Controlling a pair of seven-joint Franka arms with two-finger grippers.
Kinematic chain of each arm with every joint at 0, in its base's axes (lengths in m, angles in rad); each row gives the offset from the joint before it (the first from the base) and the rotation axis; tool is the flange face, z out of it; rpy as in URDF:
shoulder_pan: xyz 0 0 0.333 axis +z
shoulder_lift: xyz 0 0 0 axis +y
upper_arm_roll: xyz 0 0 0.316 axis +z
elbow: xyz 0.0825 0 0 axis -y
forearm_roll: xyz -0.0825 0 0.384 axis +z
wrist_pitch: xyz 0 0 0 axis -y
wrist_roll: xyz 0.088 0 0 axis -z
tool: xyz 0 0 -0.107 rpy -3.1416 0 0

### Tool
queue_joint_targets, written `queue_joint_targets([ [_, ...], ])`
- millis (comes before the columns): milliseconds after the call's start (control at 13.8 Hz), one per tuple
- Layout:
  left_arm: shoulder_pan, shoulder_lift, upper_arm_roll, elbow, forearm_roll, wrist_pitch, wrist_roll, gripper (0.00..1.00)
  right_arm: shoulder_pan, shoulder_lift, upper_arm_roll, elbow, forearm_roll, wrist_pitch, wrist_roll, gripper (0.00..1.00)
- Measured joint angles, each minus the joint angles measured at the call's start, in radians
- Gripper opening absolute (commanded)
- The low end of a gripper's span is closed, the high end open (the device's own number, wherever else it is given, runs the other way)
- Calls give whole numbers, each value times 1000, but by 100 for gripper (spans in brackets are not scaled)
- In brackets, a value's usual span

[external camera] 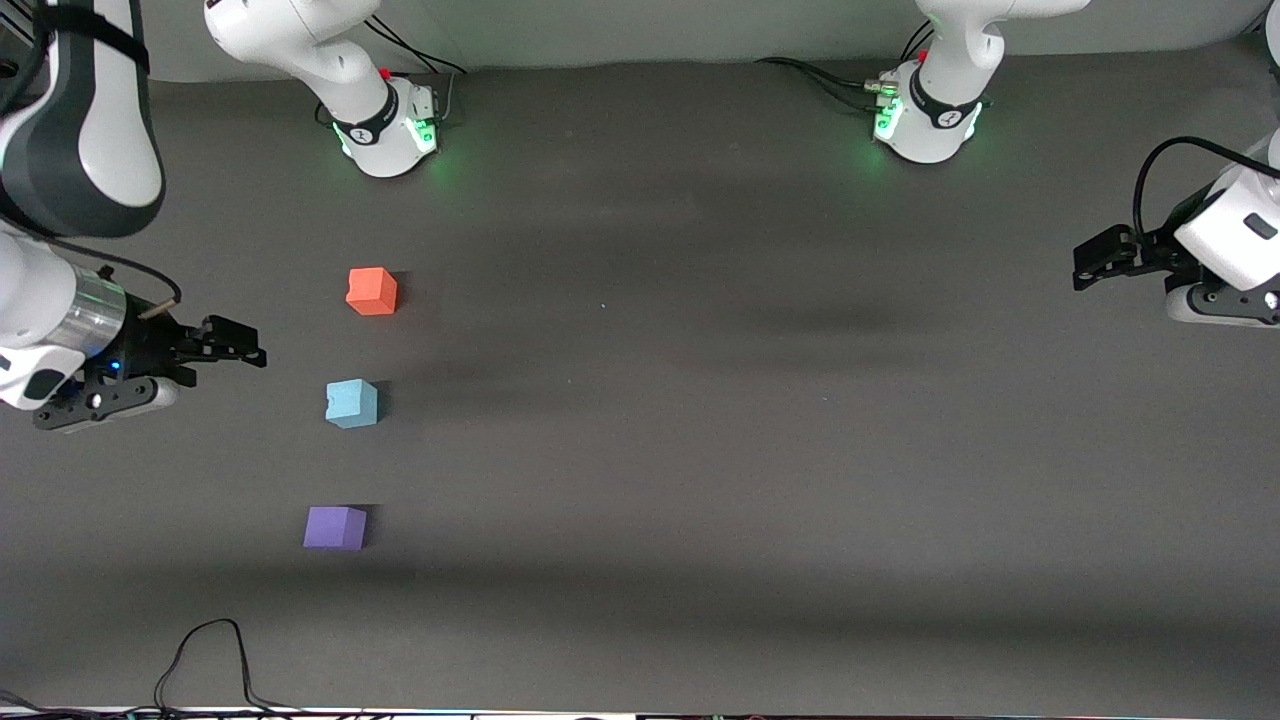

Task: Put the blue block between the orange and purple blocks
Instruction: 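Open the right gripper and draw it back from the blue cube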

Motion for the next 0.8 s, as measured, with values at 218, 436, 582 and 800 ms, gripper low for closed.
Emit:
queue_joint_targets([
  [218,0,1,0,0,0,0,0,100,-261,-77,326,2,-48,-56,113,100],
  [436,0,1,0,0,0,0,0,100,-353,-122,432,-4,-51,-84,142,100],
  [582,0,1,0,0,0,0,0,100,-356,-123,432,-12,-51,-84,142,100],
  [800,0,1,0,0,0,0,0,100,-357,-122,431,-14,-51,-84,143,100],
])
